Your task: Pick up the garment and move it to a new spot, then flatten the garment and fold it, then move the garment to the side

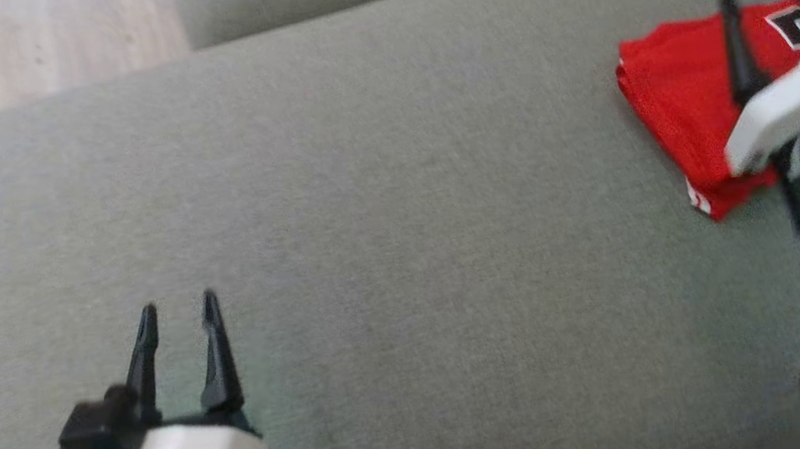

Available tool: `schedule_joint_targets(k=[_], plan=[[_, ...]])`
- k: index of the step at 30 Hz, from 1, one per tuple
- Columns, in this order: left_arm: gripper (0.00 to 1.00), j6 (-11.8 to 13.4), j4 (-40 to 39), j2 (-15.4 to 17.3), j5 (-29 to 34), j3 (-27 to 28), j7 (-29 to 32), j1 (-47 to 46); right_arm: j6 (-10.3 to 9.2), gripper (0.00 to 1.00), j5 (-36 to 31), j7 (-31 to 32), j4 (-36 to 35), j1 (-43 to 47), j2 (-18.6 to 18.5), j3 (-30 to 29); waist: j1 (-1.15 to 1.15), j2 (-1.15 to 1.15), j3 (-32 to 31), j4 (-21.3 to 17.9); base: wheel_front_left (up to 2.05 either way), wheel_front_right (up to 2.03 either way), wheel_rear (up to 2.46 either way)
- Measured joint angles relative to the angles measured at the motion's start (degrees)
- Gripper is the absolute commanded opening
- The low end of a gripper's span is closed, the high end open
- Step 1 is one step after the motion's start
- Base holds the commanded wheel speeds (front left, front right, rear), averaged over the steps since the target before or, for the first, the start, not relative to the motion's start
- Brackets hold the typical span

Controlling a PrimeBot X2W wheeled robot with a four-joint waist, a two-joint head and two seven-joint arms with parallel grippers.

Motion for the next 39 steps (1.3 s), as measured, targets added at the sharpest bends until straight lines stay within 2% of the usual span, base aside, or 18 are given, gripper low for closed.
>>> schedule_joint_targets(k=[7,11,17,26,39], plan=[[1.00,-0.16,3.38,1.27,-0.86,1.64,-0.67,5.69,0.00,1.00,-0.15,-3.47,-4.53,13.74,5.66,-1.46,0.00,0.00,-5.13,4.48,0.00,0.00,0.00],[1.00,-0.43,3.45,2.66,-1.36,1.80,-0.67,8.50,0.00,1.00,0.14,-4.43,-6.88,21.43,6.76,-0.66,-0.01,0.00,-7.53,7.15,0.00,0.00,0.00],[1.00,-0.45,2.46,3.08,-2.20,1.89,-0.66,10.46,0.00,1.00,4.99,-6.77,-10.58,28.72,6.94,2.15,-0.01,0.00,-9.70,10.19,0.00,0.00,0.00],[1.00,1.18,1.10,2.33,-2.12,1.60,-0.67,13.27,0.00,1.00,7.61,-8.51,-12.91,35.95,7.01,4.37,0.00,0.00,-10.19,10.92,0.00,0.00,0.00],[1.00,1.64,1.04,1.77,-2.30,1.23,-0.40,13.49,0.00,1.00,8.27,-8.87,-12.99,36.77,7.02,5.86,0.01,0.00,-9.65,10.55,0.00,0.00,0.00]])
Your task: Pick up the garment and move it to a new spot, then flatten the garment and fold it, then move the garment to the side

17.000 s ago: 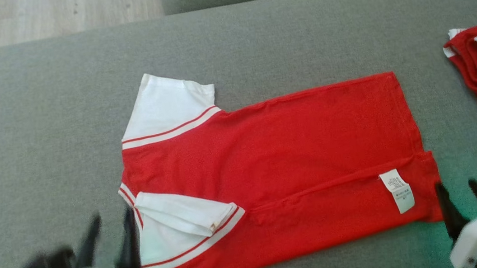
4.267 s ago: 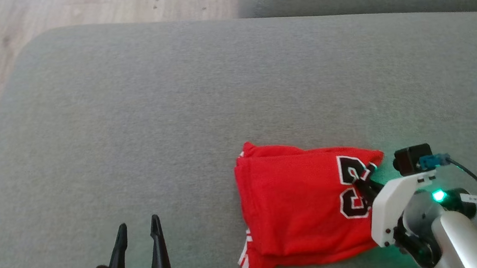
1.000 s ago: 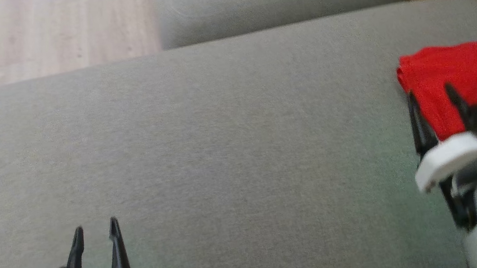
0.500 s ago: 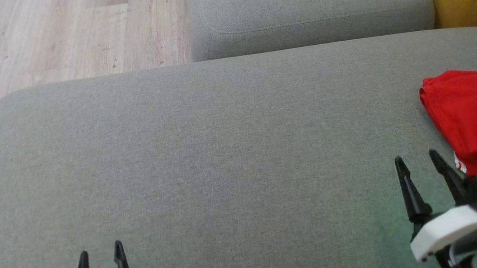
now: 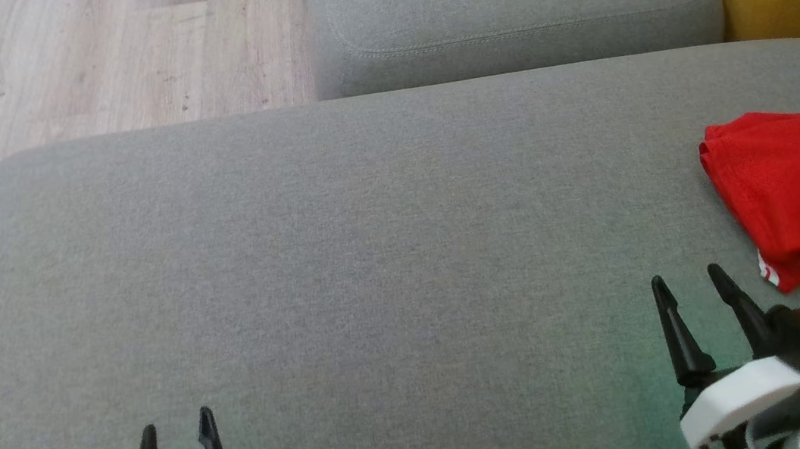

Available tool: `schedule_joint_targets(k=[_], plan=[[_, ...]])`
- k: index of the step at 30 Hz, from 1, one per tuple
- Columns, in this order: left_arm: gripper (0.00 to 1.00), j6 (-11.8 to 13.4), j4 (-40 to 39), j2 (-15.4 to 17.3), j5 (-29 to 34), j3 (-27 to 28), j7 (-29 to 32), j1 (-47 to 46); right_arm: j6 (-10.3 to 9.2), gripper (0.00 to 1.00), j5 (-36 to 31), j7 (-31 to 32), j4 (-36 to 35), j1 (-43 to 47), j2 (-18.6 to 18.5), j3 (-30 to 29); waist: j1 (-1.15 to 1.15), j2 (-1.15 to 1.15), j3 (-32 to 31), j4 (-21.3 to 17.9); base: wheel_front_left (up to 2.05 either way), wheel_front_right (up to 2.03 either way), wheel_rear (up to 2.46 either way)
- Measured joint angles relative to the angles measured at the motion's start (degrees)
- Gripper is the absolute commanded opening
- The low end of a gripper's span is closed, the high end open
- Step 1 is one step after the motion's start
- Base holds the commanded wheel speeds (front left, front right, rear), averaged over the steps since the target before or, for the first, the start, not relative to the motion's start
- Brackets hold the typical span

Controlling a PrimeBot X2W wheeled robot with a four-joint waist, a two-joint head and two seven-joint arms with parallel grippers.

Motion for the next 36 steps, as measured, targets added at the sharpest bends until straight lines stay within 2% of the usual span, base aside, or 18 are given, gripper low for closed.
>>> schedule_joint_targets(k=[1,7,36], plan=[[0.00,0.00,0.13,-0.12,0.01,-0.05,0.00,0.00,0.00,0.00,0.00,0.02,0.15,0.00,0.01,0.13,0.00,0.00,0.05,-0.06,0.00,0.00,0.00],[0.00,-0.18,4.32,-2.33,-0.12,-0.78,0.09,1.52,0.00,0.00,0.54,0.18,5.31,1.81,0.04,0.42,0.00,0.00,0.10,-0.11,0.00,0.00,0.00],[0.00,-6.60,6.47,-6.09,-12.32,5.95,4.20,-0.14,0.00,0.00,20.87,1.19,5.93,0.79,0.00,-0.41,0.01,0.00,0.36,-0.74,0.00,0.00,0.00]])
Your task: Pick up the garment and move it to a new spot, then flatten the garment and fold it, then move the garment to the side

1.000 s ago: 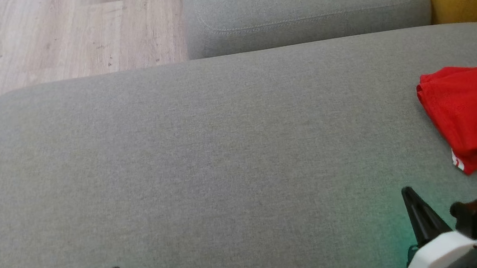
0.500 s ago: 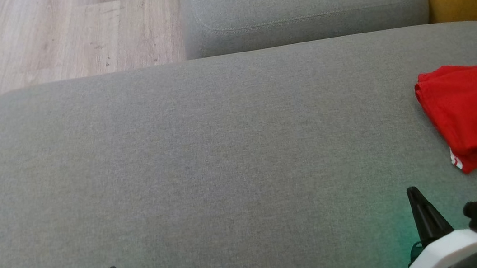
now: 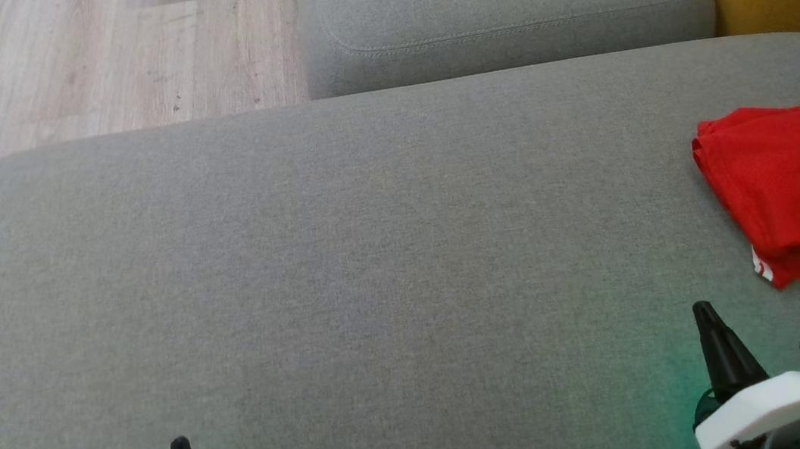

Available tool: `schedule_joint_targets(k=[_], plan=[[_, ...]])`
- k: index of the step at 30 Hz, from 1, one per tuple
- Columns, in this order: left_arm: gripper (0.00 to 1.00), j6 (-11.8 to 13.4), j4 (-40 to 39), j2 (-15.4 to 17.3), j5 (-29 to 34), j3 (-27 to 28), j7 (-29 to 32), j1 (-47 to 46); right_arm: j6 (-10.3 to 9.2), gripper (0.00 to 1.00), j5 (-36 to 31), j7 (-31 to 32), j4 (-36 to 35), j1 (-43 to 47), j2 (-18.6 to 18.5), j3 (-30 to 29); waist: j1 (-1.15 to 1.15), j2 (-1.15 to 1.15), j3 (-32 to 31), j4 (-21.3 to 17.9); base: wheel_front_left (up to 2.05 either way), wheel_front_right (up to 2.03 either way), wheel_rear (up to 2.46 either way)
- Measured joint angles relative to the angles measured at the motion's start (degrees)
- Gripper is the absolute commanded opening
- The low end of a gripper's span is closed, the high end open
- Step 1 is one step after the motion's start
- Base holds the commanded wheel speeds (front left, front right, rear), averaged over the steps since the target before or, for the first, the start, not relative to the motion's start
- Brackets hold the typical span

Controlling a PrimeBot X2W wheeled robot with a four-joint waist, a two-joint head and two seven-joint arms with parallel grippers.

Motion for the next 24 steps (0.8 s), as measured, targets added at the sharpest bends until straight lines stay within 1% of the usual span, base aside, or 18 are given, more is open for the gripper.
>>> schedule_joint_targets(k=[2,4,18,21,24], plan=[[0.00,-0.07,0.05,-0.60,-0.77,0.58,0.41,-0.07,0.00,0.00,1.37,0.14,0.00,-0.02,0.00,-0.16,0.00,0.00,0.02,-0.04,0.00,0.00,0.00],[0.00,-0.81,0.12,-0.87,-1.59,1.31,0.56,-0.23,0.00,0.00,2.80,0.26,0.03,-0.07,0.00,-0.36,0.00,0.00,0.04,-0.09,0.00,0.00,0.00],[0.00,-3.59,1.29,-2.82,-7.22,5.08,2.88,-1.41,0.00,0.00,12.39,1.01,0.33,-1.51,-0.05,-1.08,0.00,0.00,0.18,-0.38,0.00,0.00,0.00],[0.00,-4.55,1.56,-3.12,-8.42,5.63,3.10,-2.03,0.00,0.00,14.43,1.31,0.37,-2.16,-0.05,-1.22,0.00,0.00,0.20,-0.45,0.00,0.00,0.00],[0.00,-4.81,1.59,-3.53,-9.17,6.35,3.45,-2.43,0.00,0.00,15.78,1.37,0.37,-2.35,-0.07,-1.30,0.00,0.00,0.23,-0.49,0.00,0.00,0.00]])
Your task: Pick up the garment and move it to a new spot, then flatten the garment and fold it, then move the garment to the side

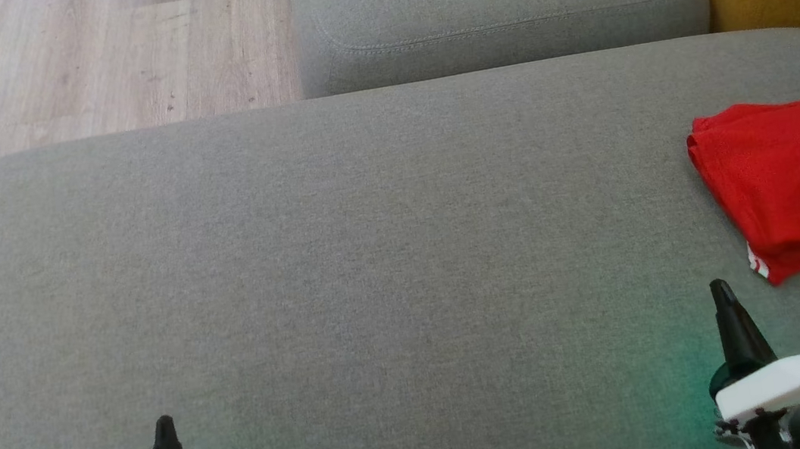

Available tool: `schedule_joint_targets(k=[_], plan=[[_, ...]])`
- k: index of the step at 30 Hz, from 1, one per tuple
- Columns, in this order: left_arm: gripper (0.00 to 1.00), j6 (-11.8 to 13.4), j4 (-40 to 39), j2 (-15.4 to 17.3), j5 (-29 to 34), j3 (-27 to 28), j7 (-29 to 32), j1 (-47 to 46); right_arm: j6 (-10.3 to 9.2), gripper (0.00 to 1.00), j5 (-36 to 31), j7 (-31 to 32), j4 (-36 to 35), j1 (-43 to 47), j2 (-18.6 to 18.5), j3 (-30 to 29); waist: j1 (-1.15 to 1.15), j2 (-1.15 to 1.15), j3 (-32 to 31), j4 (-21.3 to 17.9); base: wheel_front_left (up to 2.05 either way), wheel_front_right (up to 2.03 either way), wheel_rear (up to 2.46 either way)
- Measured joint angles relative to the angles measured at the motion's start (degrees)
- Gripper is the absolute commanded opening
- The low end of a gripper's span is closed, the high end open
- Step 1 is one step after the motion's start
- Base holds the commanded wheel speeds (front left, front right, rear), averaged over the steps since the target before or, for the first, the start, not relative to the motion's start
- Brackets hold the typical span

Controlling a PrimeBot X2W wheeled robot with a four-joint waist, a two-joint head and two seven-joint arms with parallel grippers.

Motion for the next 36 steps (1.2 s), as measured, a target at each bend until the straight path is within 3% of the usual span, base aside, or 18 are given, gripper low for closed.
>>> schedule_joint_targets(k=[36], plan=[[0.00,-7.82,2.27,-5.66,-14.54,10.27,5.54,-3.61,0.00,0.00,25.01,2.16,1.12,-3.05,-0.07,-2.75,0.00,0.00,0.36,-0.80,0.00,0.00,0.00]])
